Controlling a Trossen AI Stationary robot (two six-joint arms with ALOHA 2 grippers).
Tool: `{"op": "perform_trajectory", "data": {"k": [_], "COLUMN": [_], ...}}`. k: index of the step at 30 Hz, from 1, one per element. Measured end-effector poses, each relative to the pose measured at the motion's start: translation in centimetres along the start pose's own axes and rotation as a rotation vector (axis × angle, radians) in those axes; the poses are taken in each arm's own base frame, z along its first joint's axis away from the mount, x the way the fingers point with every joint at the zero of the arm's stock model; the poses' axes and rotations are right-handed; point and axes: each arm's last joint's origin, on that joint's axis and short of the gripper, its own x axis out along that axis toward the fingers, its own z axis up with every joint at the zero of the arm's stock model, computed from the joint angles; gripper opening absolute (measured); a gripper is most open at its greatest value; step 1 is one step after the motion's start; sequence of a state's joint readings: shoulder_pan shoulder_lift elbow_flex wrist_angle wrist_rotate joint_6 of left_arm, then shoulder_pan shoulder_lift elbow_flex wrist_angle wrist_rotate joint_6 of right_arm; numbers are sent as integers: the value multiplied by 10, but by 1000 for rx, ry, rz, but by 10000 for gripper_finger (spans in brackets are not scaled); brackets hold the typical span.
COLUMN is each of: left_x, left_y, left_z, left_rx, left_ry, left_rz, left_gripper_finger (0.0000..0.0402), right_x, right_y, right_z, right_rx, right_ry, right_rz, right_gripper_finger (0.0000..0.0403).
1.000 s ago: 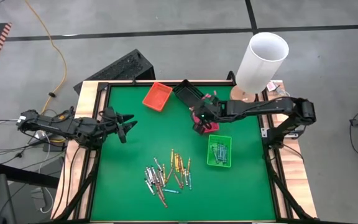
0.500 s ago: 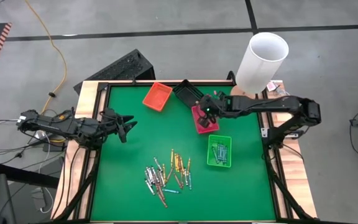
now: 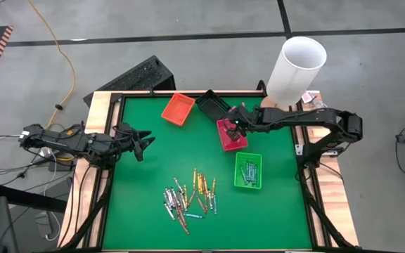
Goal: Sort crayons
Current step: Put the yellow crayon into the red bin
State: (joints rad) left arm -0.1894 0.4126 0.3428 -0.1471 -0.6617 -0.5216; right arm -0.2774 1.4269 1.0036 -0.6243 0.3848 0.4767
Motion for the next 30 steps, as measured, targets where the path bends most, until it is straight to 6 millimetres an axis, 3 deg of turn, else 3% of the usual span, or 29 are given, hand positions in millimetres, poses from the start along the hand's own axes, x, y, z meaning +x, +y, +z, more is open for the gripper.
{"op": "perform_trajectory", "data": {"k": [8,19,30], "left_x": [0,2,2], "left_y": [0,0,0], "left_z": [0,-4,-3], "left_rx": [3,17,-45], "left_ry": [3,30,22], "left_rz": [2,16,12], "left_gripper_finger": [180,180,180], "right_x": [2,0,-4], "right_y": [6,10,21], "right_z": [-3,-5,2], "right_rx": [7,-25,-67], "right_ry": [6,18,-84], "right_rz": [85,119,182], "right_gripper_finger": [15,64,67]}}
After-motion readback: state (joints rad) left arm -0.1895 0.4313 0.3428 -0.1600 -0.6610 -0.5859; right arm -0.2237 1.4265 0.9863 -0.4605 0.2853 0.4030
